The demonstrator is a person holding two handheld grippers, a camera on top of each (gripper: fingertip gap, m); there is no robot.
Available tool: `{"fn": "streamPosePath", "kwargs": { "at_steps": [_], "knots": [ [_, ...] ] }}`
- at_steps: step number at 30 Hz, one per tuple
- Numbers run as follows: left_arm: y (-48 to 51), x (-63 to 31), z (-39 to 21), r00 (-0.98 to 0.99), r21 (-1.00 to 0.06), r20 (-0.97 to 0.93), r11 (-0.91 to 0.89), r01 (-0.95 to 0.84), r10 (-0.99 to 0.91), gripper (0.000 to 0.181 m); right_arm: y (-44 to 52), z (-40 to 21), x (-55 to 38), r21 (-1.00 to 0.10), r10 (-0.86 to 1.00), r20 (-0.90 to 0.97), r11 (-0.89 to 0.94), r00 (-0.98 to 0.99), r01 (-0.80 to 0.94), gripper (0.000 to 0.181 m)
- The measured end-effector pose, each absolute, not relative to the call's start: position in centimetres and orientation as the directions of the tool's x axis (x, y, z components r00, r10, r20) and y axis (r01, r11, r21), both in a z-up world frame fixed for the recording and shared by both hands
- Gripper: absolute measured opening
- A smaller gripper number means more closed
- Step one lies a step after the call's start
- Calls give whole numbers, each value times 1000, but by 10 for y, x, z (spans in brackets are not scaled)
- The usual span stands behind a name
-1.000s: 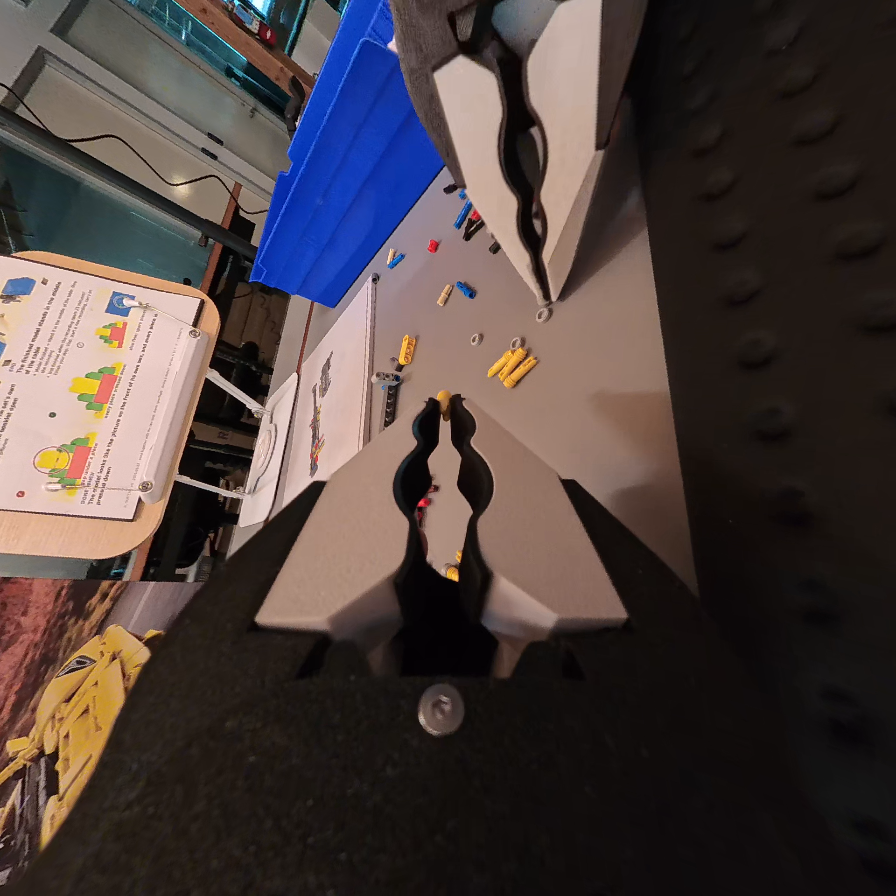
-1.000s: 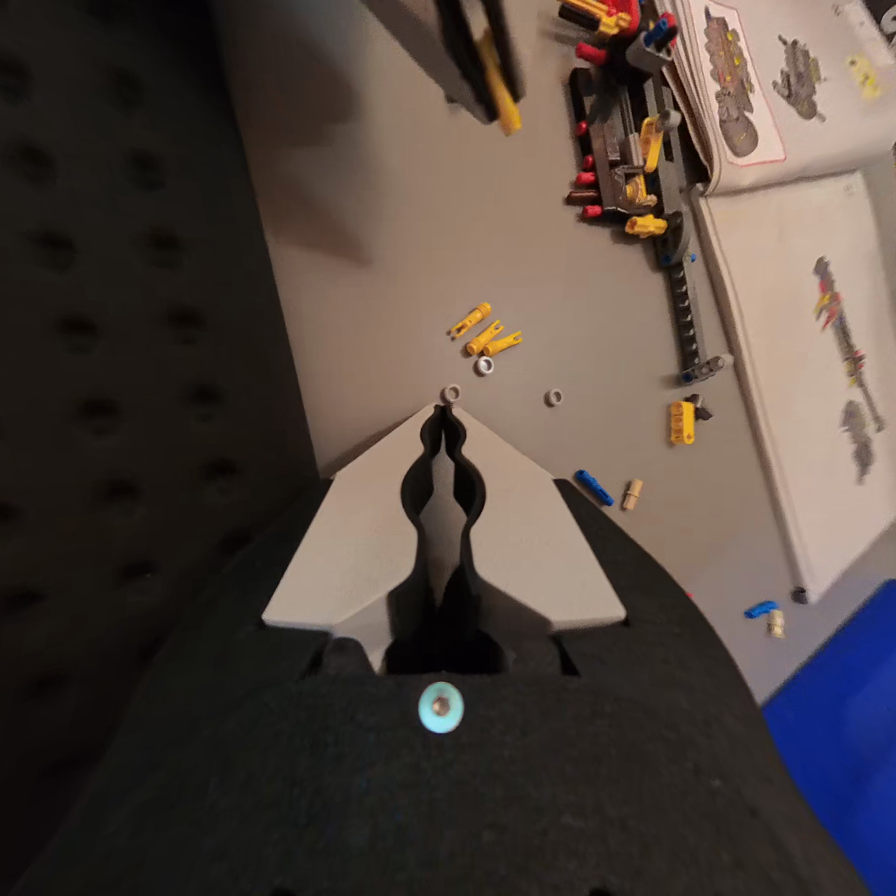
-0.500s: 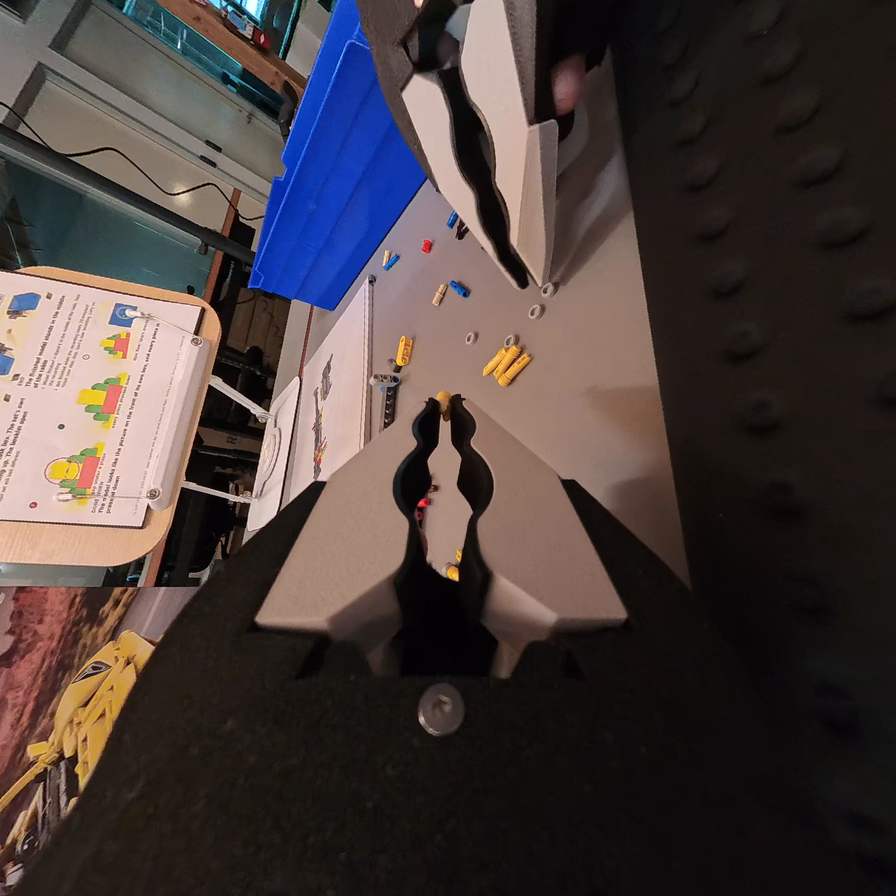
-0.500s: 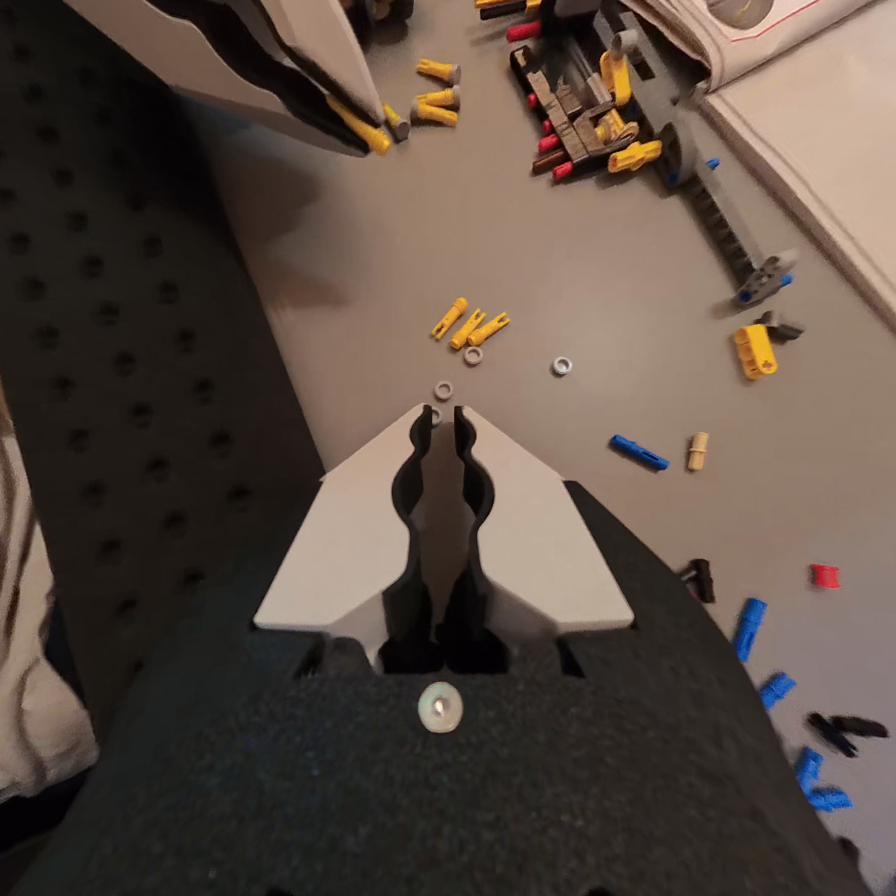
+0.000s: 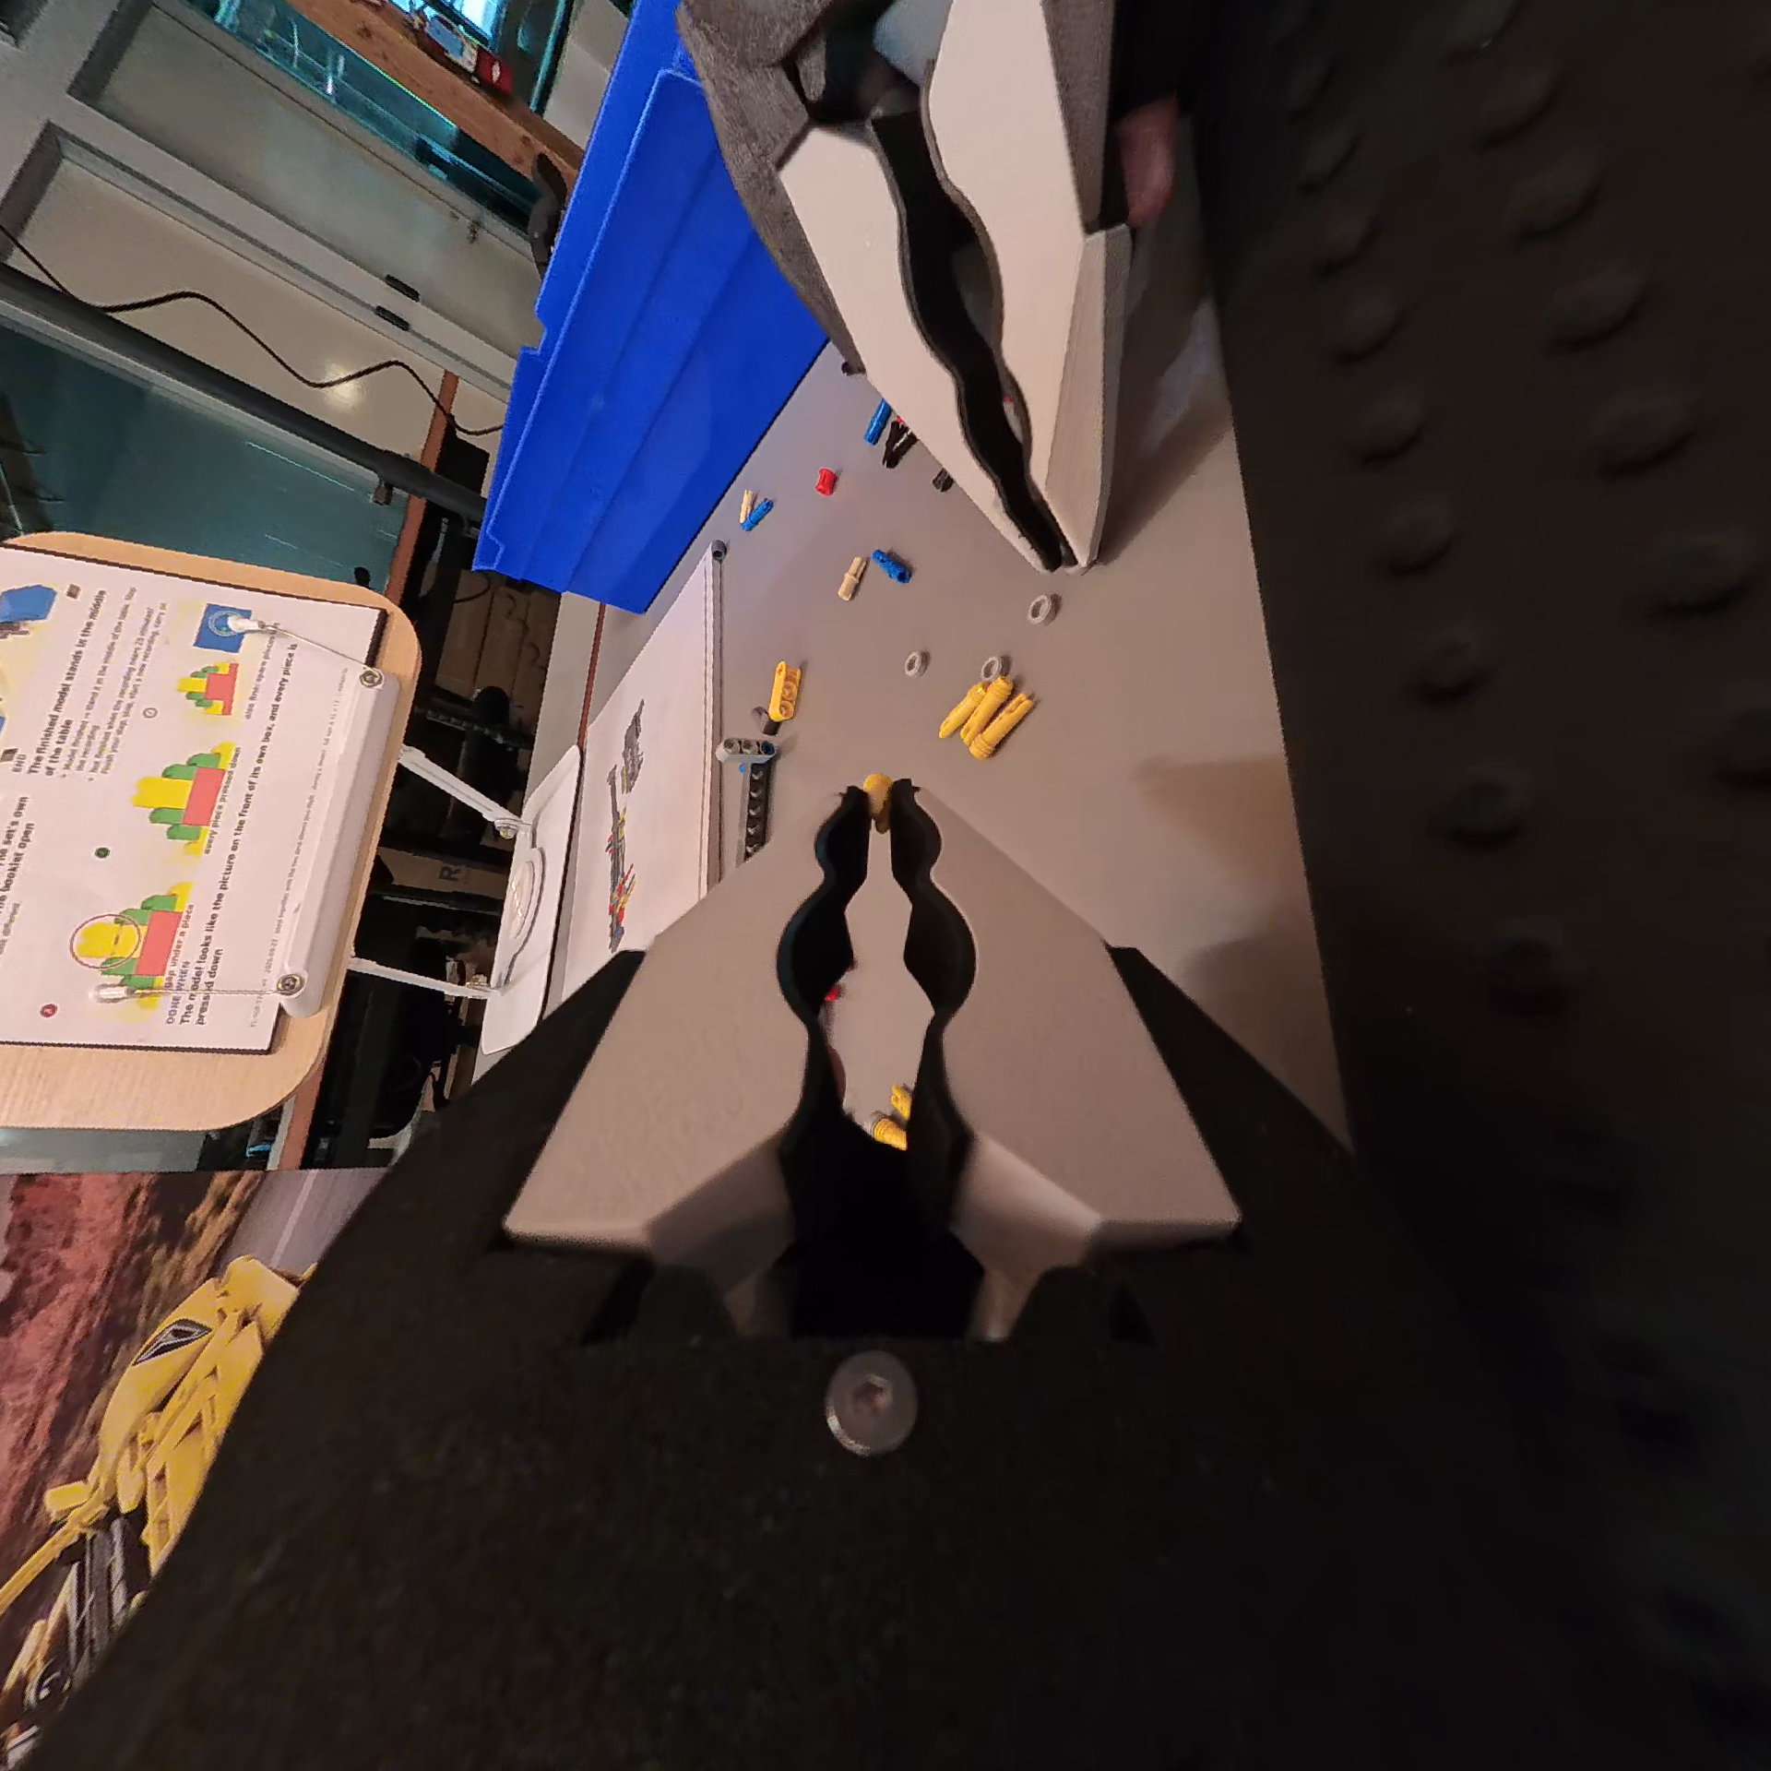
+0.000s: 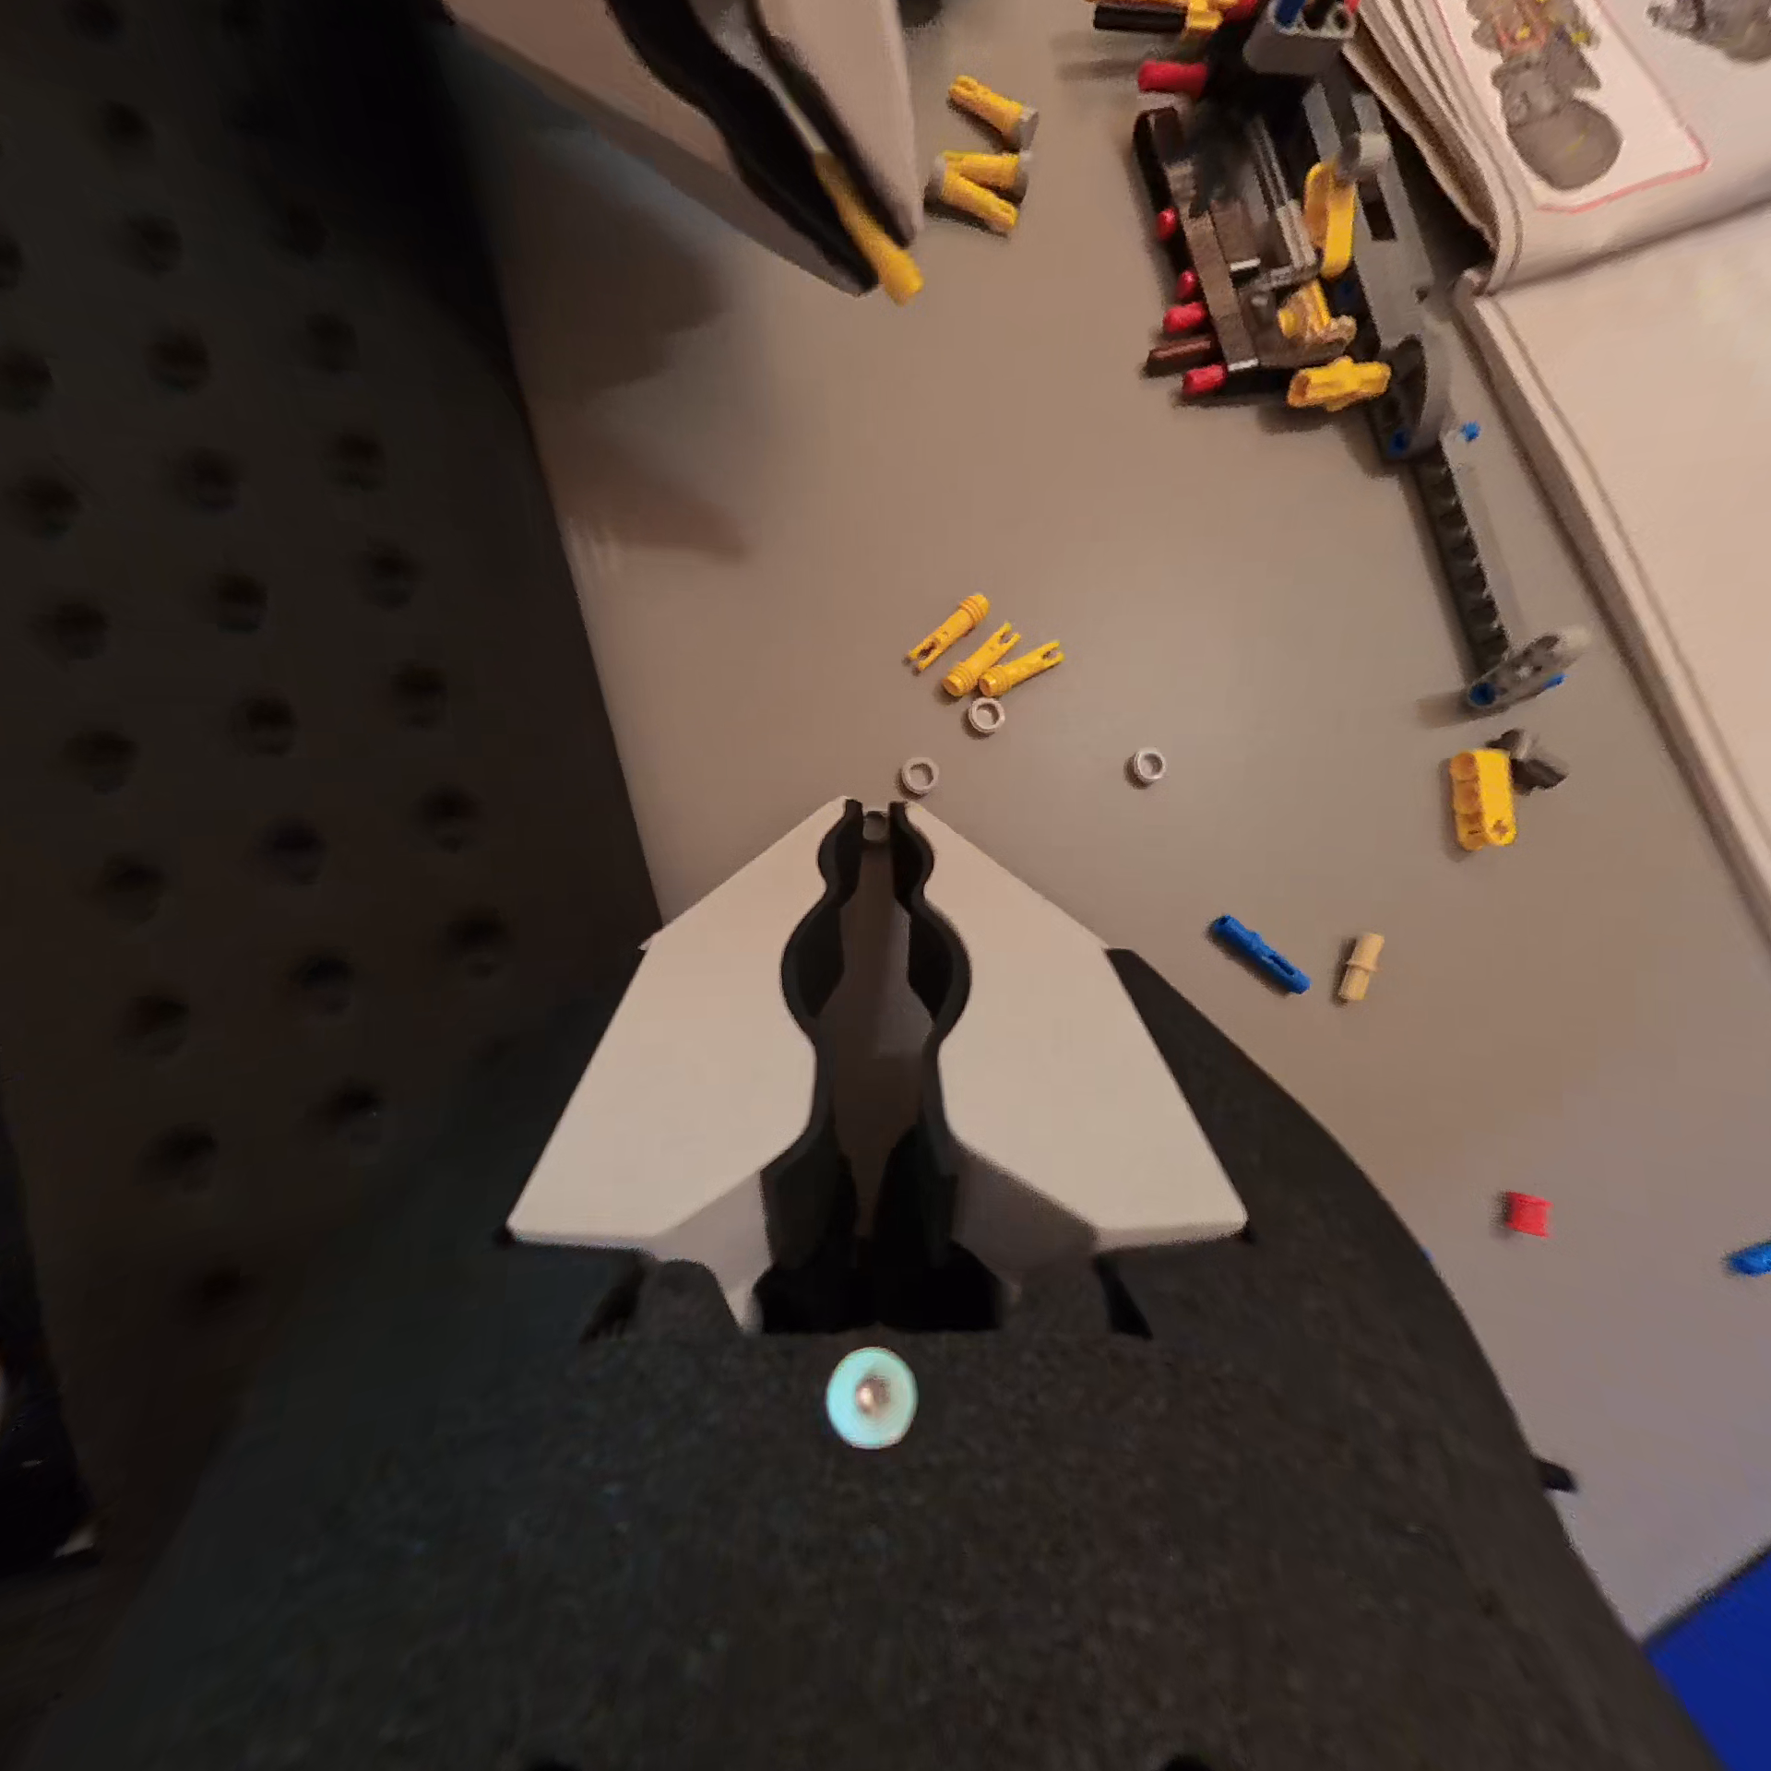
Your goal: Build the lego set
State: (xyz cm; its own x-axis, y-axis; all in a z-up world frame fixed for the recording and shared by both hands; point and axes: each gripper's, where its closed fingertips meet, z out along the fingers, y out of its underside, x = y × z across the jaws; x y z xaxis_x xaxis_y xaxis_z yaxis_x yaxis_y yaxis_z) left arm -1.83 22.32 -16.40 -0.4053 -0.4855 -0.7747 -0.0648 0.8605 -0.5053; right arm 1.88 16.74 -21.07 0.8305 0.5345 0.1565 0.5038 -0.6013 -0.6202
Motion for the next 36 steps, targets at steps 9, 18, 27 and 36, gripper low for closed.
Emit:
{"fn": "streamPosePath", "kwargs": {
  "at_steps": [9, 18, 27, 36],
  "knots": [
    [223, -17, -162, -395, -499, -784, 864, -60, -480, 3, 177, -198, 44, -247, 572, 670, -429, 473, 869, 0],
    [225, -18, -162, -386, -473, -802, 879, -58, -457, 3, 172, -185, 72, -596, 407, 360, -592, 839, 543, 9],
    [222, -19, -163, -392, -459, -808, 887, -50, -441, 3, 156, -190, 73, -732, 287, -82, -667, 954, 138, 20],
    [225, -19, -163, -390, -456, -808, 888, -59, -441, 3, 126, -156, 127, -811, 61, -130, -581, 990, -70, 16]
  ]
}}
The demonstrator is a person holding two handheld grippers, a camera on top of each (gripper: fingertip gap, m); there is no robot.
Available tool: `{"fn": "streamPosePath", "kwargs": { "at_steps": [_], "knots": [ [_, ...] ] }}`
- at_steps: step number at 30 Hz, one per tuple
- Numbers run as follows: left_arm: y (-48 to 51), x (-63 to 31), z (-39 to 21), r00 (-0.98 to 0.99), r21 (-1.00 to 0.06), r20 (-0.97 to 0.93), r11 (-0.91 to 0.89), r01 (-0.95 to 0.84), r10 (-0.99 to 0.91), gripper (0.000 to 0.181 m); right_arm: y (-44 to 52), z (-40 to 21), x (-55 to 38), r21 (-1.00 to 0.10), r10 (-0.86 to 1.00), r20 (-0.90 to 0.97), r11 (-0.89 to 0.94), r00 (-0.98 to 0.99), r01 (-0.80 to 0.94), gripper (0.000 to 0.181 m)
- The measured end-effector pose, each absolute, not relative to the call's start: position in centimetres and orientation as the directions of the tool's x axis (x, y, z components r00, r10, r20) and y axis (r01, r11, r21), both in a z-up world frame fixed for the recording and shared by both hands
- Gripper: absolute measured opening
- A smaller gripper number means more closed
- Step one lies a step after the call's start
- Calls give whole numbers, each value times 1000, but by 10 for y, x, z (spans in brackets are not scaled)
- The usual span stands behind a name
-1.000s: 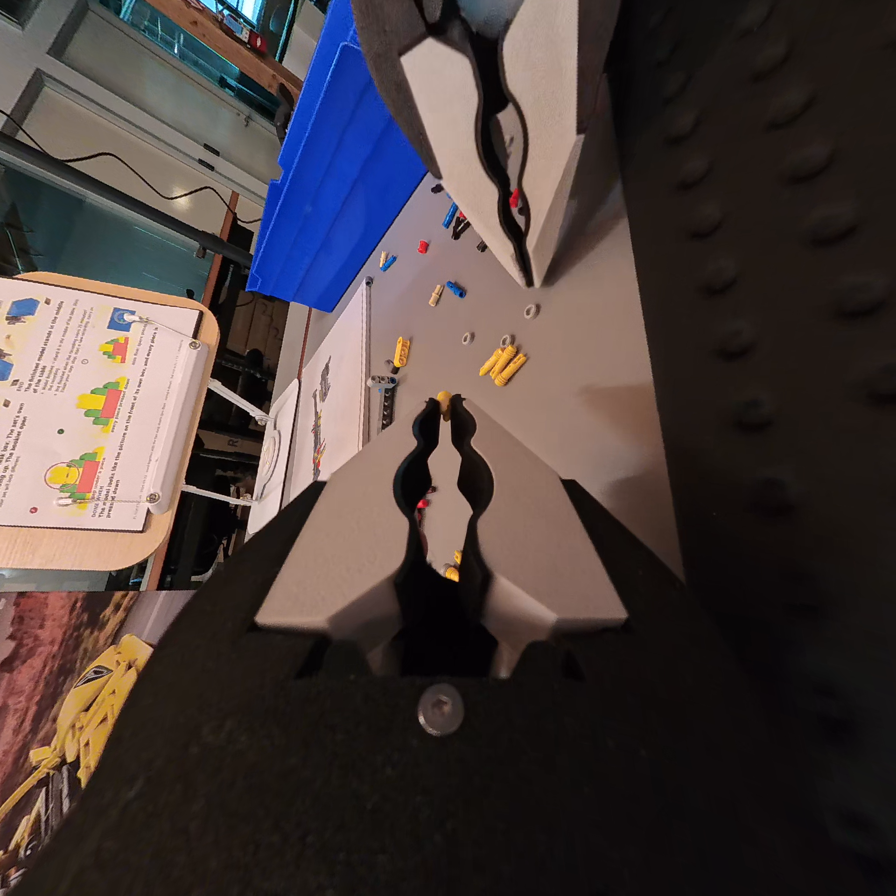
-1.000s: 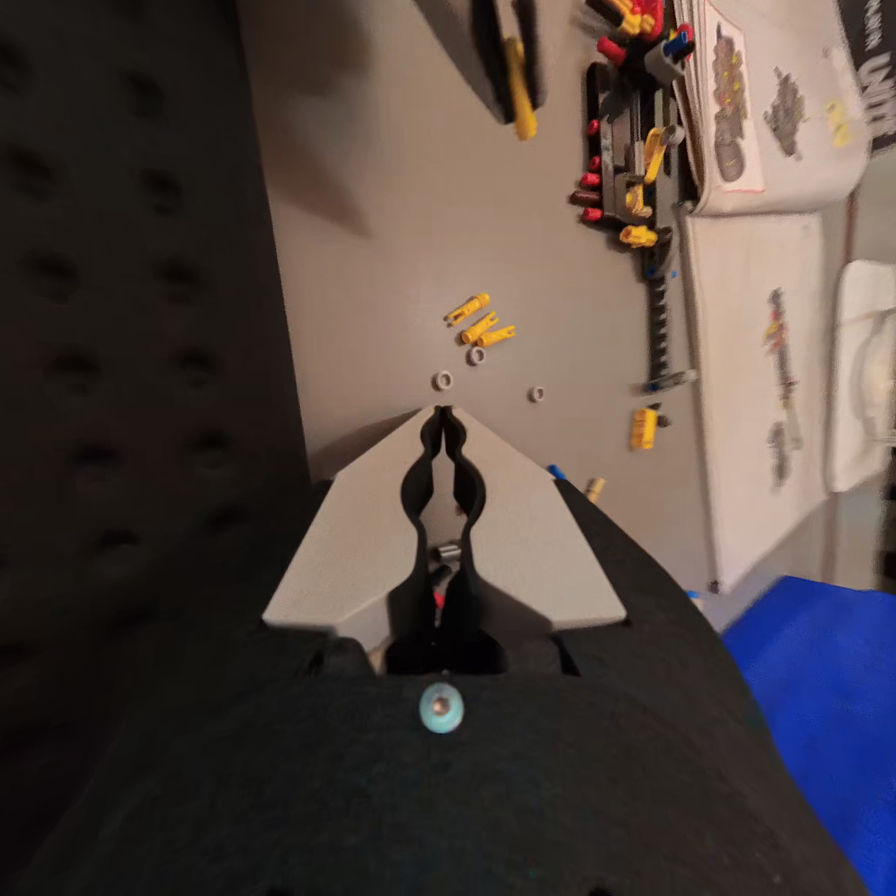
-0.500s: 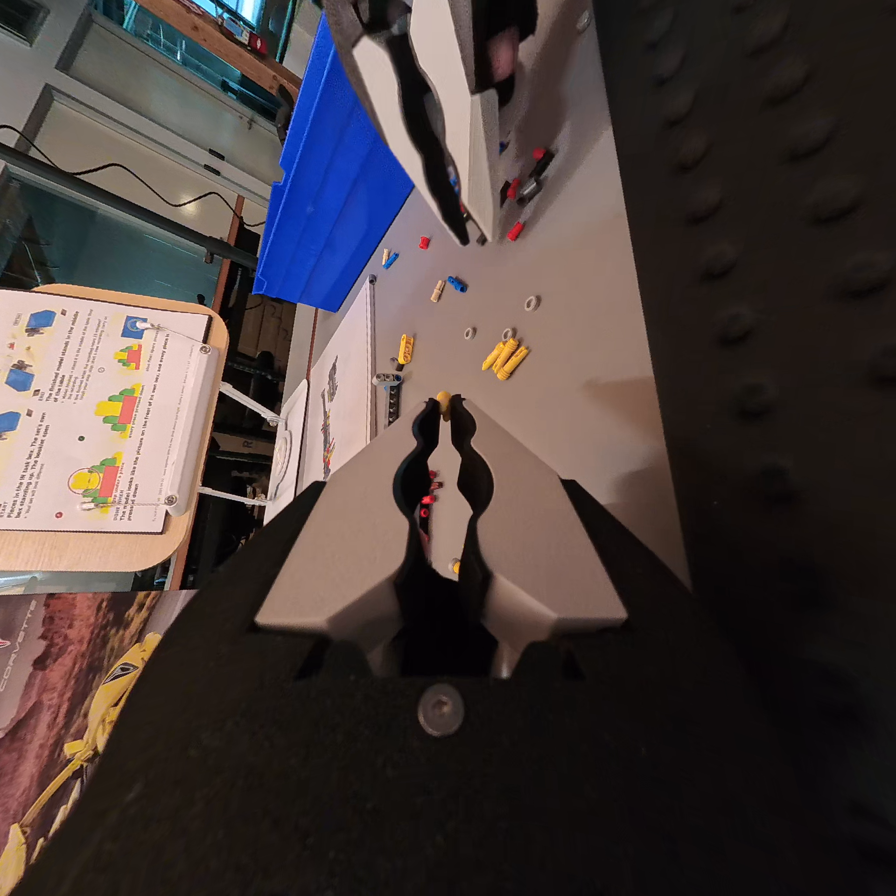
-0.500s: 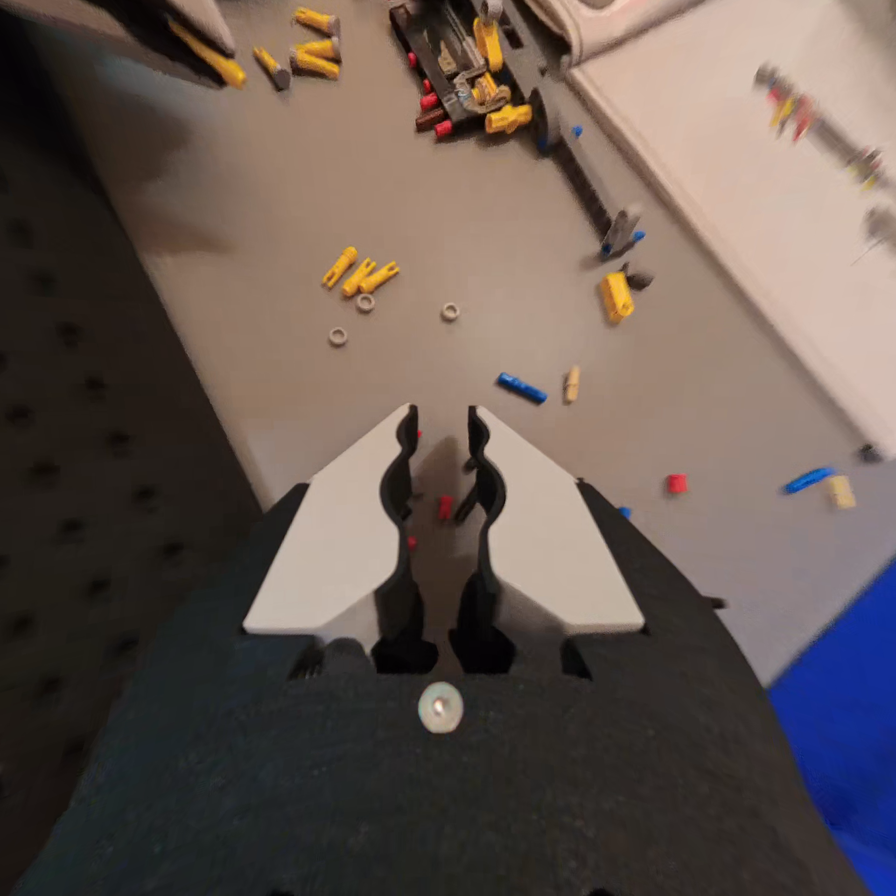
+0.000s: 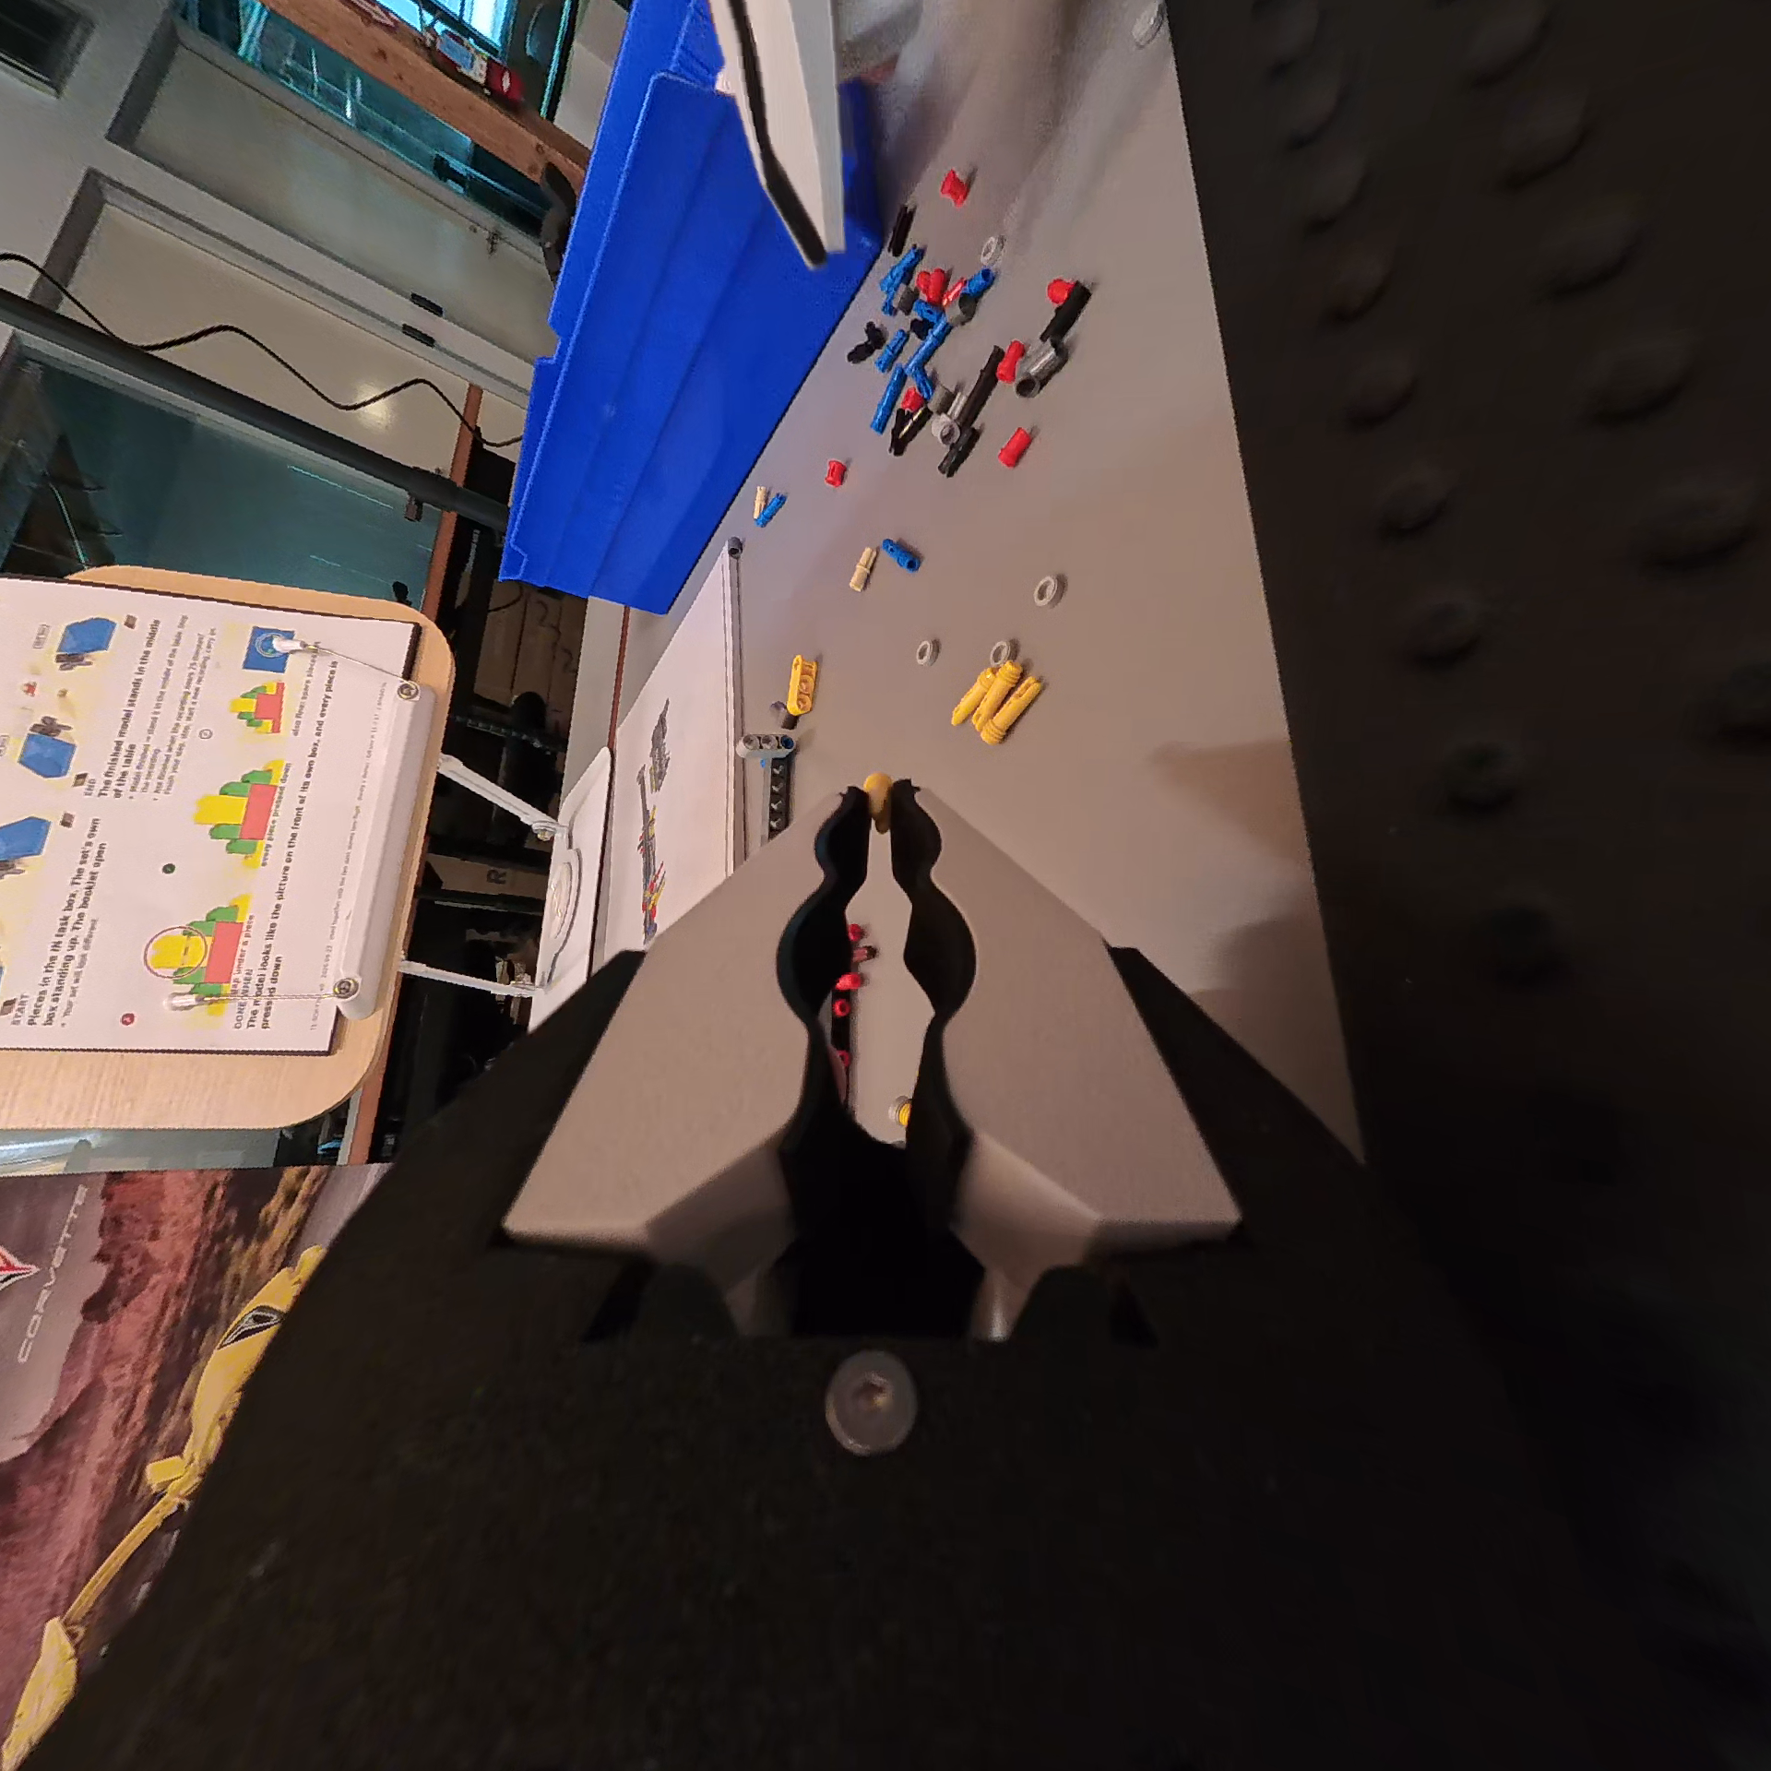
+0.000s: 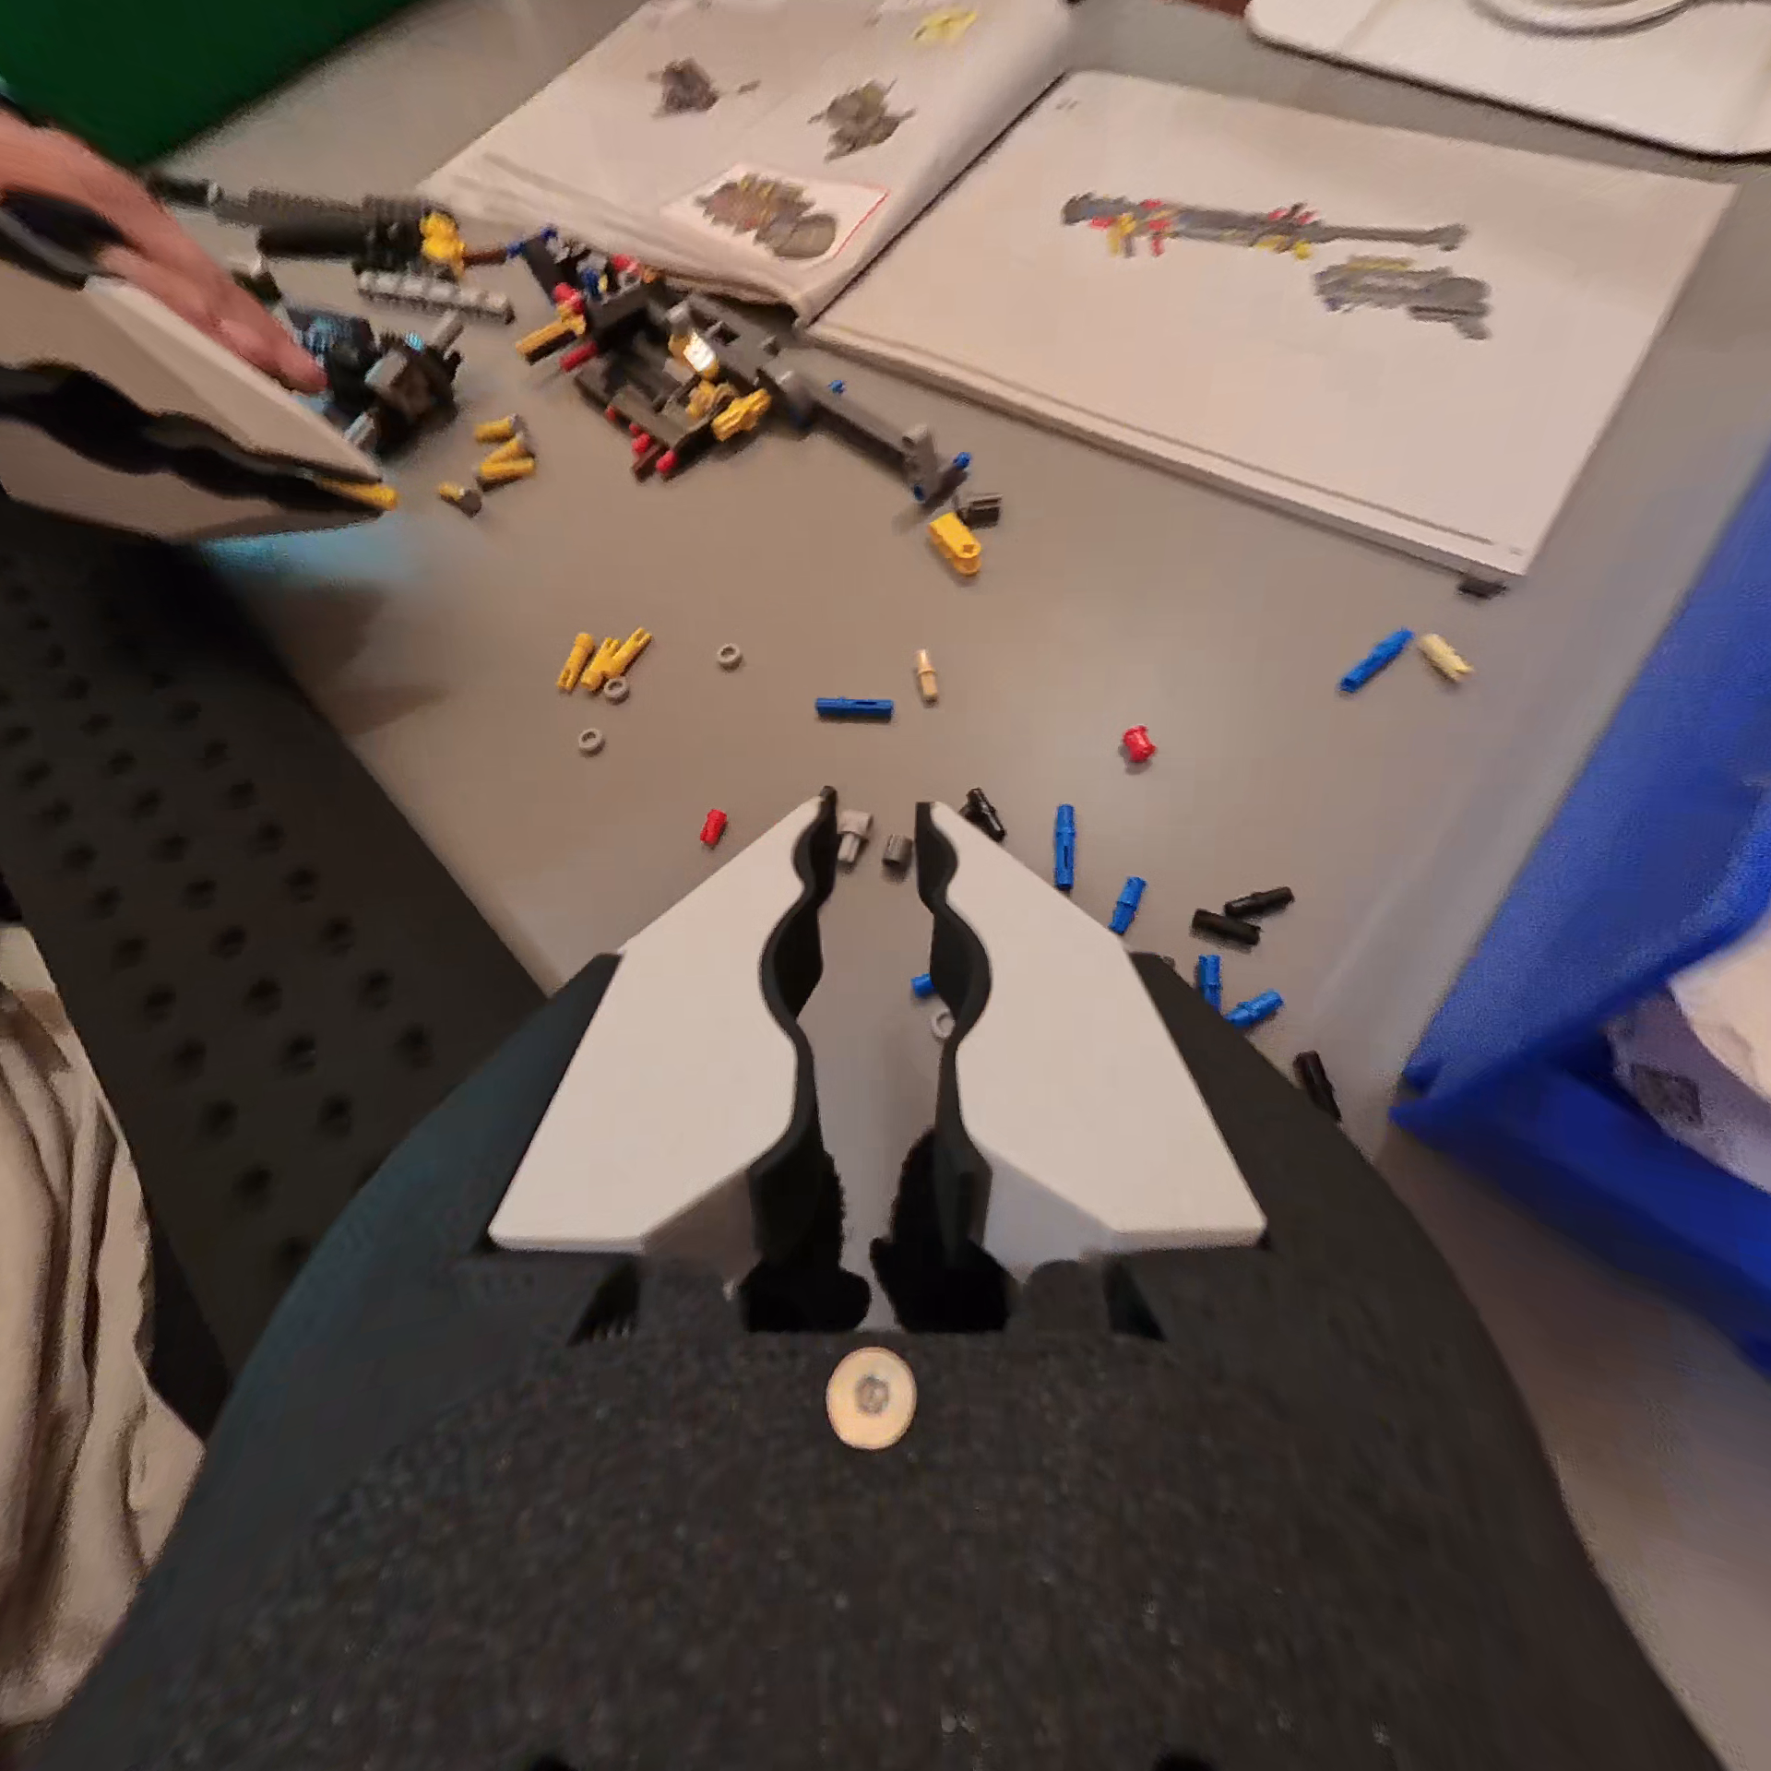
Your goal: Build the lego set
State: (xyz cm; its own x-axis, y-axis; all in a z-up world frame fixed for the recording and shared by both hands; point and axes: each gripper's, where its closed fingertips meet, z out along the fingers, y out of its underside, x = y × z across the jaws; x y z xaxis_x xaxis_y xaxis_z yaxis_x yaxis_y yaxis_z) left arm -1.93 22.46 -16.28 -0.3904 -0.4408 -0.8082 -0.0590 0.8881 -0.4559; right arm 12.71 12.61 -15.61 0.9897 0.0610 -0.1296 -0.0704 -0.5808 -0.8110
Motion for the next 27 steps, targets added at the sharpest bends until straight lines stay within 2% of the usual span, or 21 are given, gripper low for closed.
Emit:
{"fn": "streamPosePath", "kwargs": {
  "at_steps": [6, 8, 12, 16, 18, 23, 27],
  "knots": [
    [229, -19, -164, -391, -465, -799, 882, -76, -456, 3, 102, -138, 137, -862, -53, -269, -431, 962, -265, 9],
    [229, -19, -164, -394, -475, -793, 877, -78, -465, 3, 87, -143, 135, -848, -50, -291, -449, 956, -281, 9],
    [226, -20, -166, -413, -496, -773, 865, -79, -481, 3, 47, -178, 114, -729, 14, -232, -665, 973, -164, 11],
    [221, -20, -167, -426, -511, -760, 856, -74, -490, 3, 39, -189, 109, -656, 57, -230, -747, 971, -112, 16],
    [219, -21, -168, -428, -510, -761, 857, -71, -488, 3, 37, -194, 114, -598, 63, -164, -800, 984, -49, 16],
    [218, -22, -166, -421, -502, -769, 862, -65, -480, 3, 37, -202, 113, -391, 127, -54, -915, 990, 96, 16],
    [219, -24, -166, -420, -490, -778, 870, -58, -466, 3, 40, -205, 107, -336, 209, -17, -922, 978, 192, 15]
  ]
}}
